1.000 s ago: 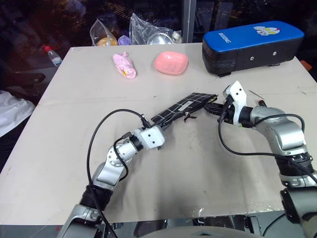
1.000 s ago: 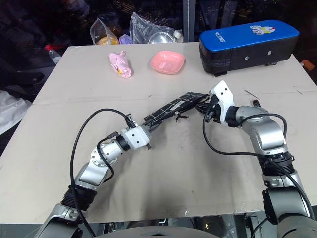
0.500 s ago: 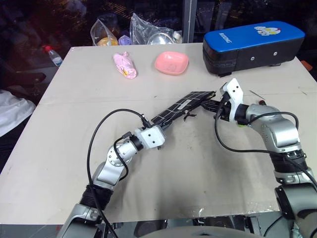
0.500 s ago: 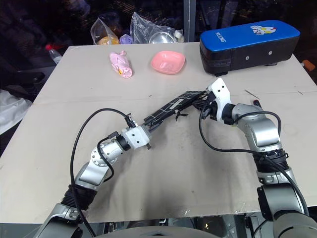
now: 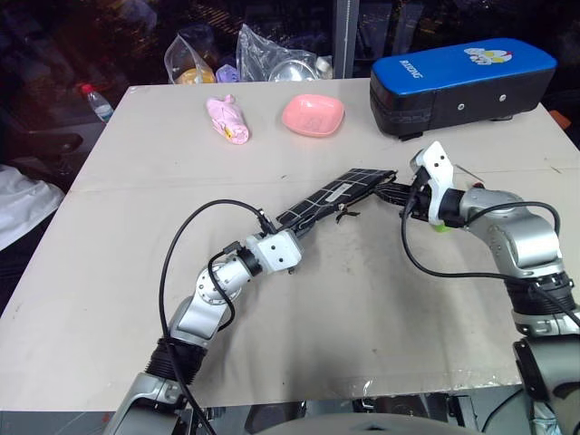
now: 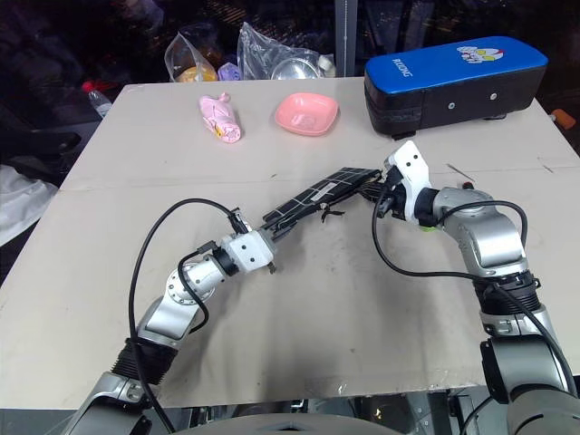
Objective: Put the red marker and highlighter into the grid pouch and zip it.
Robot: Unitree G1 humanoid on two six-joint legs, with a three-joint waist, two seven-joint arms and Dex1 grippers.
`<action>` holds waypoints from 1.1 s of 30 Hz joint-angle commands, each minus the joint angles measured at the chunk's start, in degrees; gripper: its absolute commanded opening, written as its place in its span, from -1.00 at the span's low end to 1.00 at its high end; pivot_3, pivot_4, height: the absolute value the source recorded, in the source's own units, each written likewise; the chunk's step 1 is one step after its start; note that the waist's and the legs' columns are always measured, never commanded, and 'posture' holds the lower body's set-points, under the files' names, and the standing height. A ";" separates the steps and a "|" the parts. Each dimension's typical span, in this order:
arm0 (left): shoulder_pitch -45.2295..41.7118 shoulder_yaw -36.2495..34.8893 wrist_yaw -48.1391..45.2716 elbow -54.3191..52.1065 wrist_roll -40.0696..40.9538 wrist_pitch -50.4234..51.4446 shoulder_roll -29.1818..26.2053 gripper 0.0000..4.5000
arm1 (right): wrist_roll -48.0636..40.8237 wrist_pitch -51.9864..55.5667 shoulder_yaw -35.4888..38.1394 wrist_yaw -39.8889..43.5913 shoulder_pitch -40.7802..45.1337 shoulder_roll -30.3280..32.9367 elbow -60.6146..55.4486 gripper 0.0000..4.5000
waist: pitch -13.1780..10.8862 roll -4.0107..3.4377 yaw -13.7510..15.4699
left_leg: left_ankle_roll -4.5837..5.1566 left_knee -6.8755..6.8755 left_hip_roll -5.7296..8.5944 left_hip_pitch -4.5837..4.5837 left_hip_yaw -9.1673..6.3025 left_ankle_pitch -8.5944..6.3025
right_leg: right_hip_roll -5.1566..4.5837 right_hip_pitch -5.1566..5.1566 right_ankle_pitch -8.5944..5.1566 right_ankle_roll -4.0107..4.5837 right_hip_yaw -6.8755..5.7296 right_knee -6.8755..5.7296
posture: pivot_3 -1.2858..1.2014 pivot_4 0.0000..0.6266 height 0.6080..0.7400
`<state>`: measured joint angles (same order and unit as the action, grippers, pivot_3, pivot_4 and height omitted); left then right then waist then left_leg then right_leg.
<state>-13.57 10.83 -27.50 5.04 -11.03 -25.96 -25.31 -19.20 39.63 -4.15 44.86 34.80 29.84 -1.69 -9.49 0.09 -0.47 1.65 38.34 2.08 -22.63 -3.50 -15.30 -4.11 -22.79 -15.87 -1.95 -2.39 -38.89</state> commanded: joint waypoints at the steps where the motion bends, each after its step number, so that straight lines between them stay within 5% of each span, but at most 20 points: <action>1: -0.52 -0.25 0.23 -0.69 0.77 -1.61 0.08 -1.00 | -0.13 -1.11 0.84 -0.60 1.89 -0.50 -0.98 -0.98 | 0.00 0.00 0.00 | 0.00 0.00 0.00 0.00 0.00 0.00 | 0.00 0.00 0.00 0.00 0.00 0.00 | 0.03 -0.52 0.95; 16: -0.48 -0.32 0.52 -0.62 0.84 -2.01 0.22 -1.00 | 8.44 -11.24 -8.58 -0.97 3.11 -5.08 1.40 -0.98 | 0.00 0.00 -0.21 | -0.01 0.00 0.00 0.00 0.00 0.01 | 0.01 -0.01 0.00 0.00 0.00 -0.01 | 0.03 -0.52 0.95; 28: -1.27 -1.55 0.56 -0.73 3.17 -0.34 1.19 -1.00 | 34.70 -54.40 -24.19 -3.45 8.72 -2.44 11.78 -0.98 | 0.00 0.00 -0.21 | -0.04 0.04 0.02 0.00 0.04 0.03 | 0.07 -0.06 0.02 -0.03 0.02 -0.03 | 0.03 -0.52 0.95; 33: -1.63 -1.49 0.41 -0.43 3.05 -0.45 1.23 -1.00 | 40.05 -60.76 -24.73 -5.71 11.20 -2.89 15.78 -0.28 | 0.00 0.00 -0.21 | -0.06 0.02 0.01 0.00 0.07 0.03 | 0.08 -0.10 0.02 -0.03 0.04 -0.03 | 0.03 -0.52 0.95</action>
<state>-14.43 9.97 -27.42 5.35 -8.87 -26.13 -24.29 19.25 -18.24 -28.76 40.36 44.37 27.46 14.61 -9.49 0.09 -0.68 1.59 38.35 2.10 -22.63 -3.41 -15.27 -4.03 -22.89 -15.85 -1.98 -2.33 -38.92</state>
